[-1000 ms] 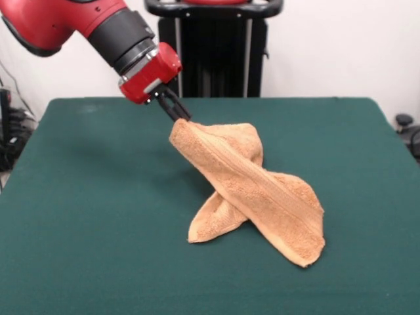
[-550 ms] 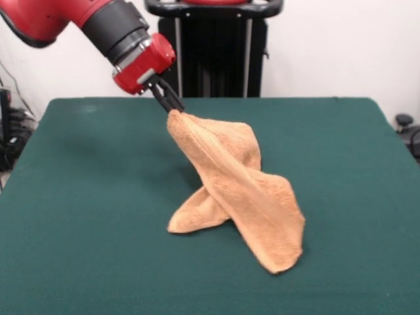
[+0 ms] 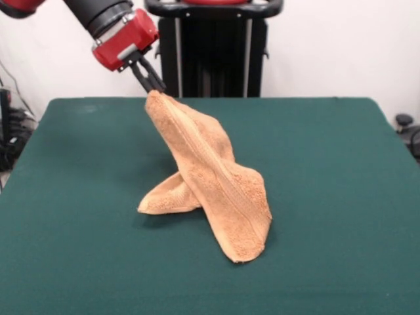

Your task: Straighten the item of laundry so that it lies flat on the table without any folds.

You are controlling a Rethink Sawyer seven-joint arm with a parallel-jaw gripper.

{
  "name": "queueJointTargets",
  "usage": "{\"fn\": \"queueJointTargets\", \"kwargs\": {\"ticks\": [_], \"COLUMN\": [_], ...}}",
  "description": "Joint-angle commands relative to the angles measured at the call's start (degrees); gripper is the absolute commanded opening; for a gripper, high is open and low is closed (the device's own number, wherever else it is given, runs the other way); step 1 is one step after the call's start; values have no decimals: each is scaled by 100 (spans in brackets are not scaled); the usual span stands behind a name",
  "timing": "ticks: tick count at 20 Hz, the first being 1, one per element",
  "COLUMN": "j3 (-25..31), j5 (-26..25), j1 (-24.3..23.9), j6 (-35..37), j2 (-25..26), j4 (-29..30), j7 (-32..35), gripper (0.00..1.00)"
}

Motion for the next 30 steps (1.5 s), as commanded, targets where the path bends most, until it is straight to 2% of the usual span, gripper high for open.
{"fn": "queueJointTargets", "kwargs": {"ticks": [1,12,30], "j3": [295,274,187], "j5": [43,56,72], "j1": [215,314,470], "j6": [-243,12,19], "j2": [-289,-147,-36], "j4": [411,146,-114], "j7": [385,88,79], "gripper": [0,0,0]}}
